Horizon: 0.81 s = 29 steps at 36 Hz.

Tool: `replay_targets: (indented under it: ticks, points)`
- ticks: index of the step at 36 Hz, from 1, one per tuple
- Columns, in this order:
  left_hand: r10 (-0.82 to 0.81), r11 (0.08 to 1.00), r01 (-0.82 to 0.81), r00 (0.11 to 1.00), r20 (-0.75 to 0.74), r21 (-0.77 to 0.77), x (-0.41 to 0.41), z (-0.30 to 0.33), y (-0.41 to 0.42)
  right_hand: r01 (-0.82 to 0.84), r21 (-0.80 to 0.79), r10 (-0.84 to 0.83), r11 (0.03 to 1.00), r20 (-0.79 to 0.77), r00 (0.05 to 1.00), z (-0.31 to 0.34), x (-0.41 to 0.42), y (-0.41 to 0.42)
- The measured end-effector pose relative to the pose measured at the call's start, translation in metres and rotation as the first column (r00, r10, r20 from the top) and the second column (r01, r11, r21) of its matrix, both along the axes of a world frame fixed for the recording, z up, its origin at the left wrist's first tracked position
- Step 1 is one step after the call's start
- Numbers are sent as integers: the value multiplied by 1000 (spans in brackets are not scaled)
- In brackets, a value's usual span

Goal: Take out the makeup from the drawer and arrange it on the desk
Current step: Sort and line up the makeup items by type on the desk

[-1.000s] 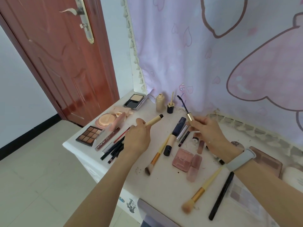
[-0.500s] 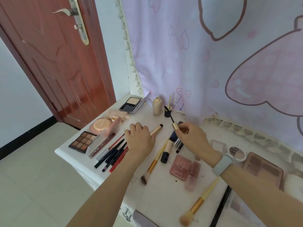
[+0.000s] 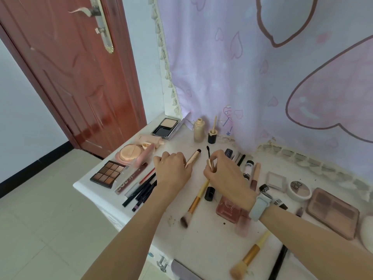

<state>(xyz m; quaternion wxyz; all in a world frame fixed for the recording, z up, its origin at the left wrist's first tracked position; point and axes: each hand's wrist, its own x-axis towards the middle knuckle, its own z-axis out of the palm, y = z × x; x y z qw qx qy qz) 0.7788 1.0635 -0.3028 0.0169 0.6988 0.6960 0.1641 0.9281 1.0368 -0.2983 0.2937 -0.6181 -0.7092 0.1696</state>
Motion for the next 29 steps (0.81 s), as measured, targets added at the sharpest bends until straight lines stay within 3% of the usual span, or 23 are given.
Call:
replay_targets:
  ticks: [15,20,29]
  points:
    - [33,998,-33,999,-12,-49,-5,5,18,2,82,-33,997,378,925,-6,-27,15]
    - [43,997,-44,999,-12,-69,-9,7,20,-23,59,3,998,309,951,-8,-33,21]
    - [10,999,-13,994,106,31,-6,21,4,-101,79,90,992,134,987,-1,-4,13]
